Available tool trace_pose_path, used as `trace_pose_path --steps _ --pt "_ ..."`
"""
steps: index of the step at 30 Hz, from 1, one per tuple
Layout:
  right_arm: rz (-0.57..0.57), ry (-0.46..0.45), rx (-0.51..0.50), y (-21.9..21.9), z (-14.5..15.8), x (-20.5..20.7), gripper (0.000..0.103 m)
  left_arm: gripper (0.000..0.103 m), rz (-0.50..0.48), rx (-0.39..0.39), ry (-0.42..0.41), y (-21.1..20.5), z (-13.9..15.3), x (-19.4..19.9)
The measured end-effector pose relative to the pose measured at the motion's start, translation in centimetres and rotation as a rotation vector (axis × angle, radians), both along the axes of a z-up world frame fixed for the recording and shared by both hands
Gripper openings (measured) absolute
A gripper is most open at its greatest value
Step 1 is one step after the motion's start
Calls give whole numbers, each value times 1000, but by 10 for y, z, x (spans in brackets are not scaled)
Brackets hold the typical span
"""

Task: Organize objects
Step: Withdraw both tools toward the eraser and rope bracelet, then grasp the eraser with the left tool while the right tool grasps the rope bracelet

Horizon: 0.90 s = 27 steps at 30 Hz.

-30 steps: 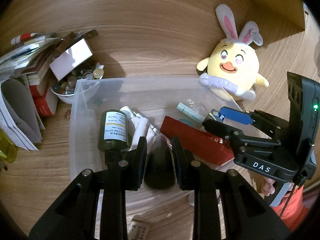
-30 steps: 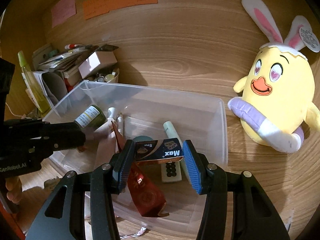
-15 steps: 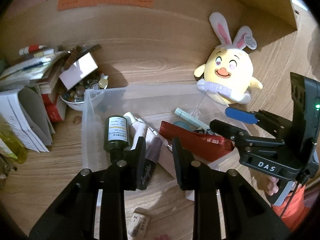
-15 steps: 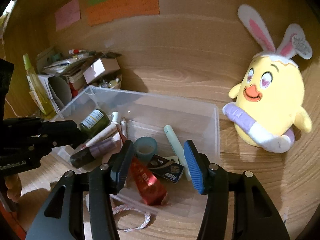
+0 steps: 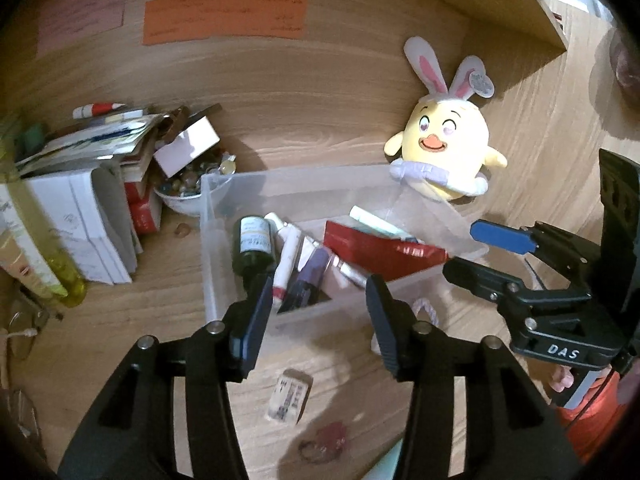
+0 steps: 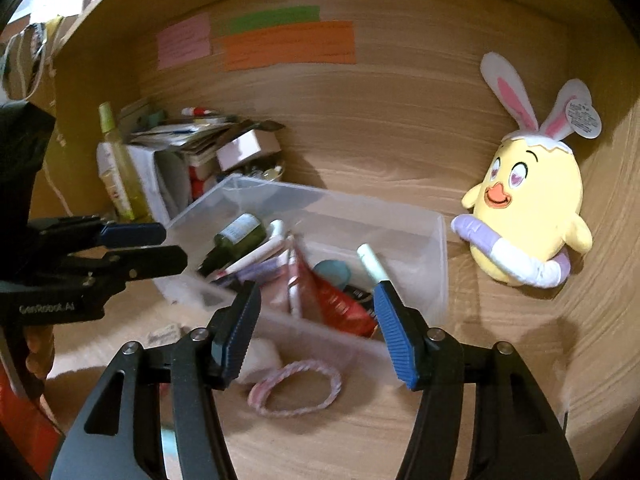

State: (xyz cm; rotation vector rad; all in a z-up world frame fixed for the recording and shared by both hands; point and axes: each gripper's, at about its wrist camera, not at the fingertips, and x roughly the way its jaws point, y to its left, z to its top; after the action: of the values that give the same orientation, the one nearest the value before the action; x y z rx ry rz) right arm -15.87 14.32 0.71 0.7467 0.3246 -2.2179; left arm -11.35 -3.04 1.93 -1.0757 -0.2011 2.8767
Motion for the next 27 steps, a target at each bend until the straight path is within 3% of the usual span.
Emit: trace_pose_path --steps 5,22,27 --pt "32 -17 24 -3 -12 16 55 57 9 -5 -19 -2 -8 15" --pt "82 -133 172 -13 -70 27 55 58 17 -7 -179 -10 -67 29" --pt "84 -159 187 -15 -75 18 34 53 20 -11 -177 -8 -69 30"
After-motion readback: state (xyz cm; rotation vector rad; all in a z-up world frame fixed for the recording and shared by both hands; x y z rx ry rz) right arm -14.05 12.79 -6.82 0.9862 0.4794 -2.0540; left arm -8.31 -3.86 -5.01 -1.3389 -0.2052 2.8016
